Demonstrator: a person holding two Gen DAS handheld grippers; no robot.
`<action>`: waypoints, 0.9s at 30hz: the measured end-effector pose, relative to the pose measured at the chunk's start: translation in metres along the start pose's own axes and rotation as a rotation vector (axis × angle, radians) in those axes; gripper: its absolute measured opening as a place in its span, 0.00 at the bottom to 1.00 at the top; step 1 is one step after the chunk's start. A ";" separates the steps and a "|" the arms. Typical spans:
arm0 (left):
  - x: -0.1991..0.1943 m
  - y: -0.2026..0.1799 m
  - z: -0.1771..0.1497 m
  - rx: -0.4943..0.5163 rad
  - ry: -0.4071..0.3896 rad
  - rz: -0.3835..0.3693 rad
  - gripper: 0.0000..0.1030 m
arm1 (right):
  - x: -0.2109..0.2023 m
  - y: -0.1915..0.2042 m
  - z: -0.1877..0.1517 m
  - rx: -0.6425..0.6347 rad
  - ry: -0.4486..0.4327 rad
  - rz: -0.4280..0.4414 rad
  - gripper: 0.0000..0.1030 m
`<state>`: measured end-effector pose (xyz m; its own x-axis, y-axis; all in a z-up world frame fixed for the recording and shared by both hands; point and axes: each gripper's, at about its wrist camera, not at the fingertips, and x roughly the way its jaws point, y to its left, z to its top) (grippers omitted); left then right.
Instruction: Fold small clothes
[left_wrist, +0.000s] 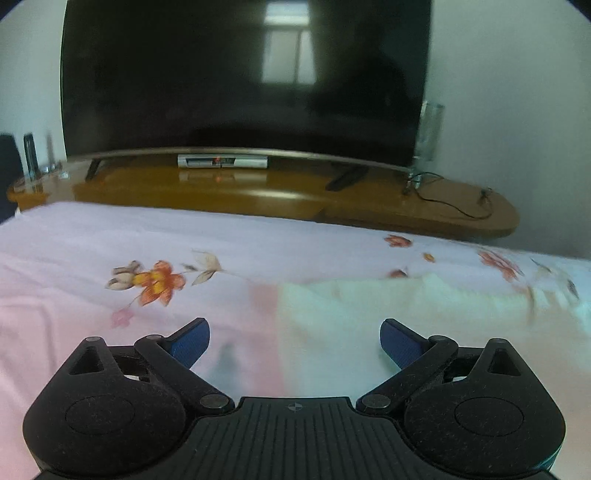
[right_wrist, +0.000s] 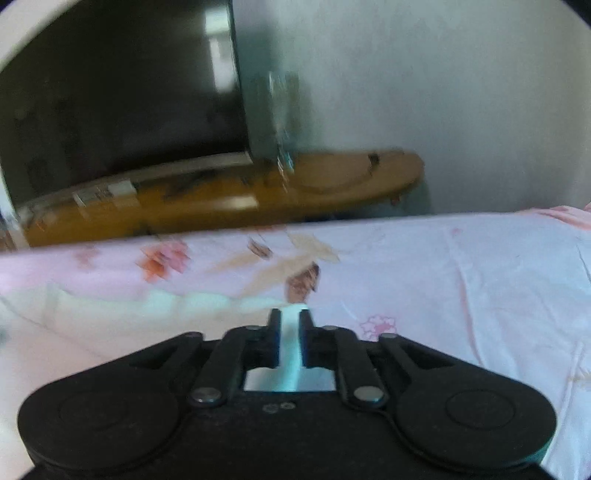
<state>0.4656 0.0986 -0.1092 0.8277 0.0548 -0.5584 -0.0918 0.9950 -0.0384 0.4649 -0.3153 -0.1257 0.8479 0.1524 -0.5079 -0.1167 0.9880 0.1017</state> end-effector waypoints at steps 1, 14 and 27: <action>-0.008 0.000 -0.008 0.007 0.002 -0.008 0.96 | -0.016 0.006 -0.008 -0.038 -0.023 0.022 0.16; -0.033 0.024 -0.034 -0.024 0.134 0.055 0.97 | -0.033 0.032 -0.052 -0.276 0.108 0.011 0.18; -0.195 0.042 -0.138 0.028 0.202 -0.080 0.97 | -0.179 -0.029 -0.098 0.176 0.201 0.102 0.36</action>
<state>0.2240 0.1186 -0.1168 0.7037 -0.0390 -0.7094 -0.0129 0.9976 -0.0676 0.2653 -0.3689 -0.1218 0.7147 0.2709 -0.6448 -0.0898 0.9499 0.2995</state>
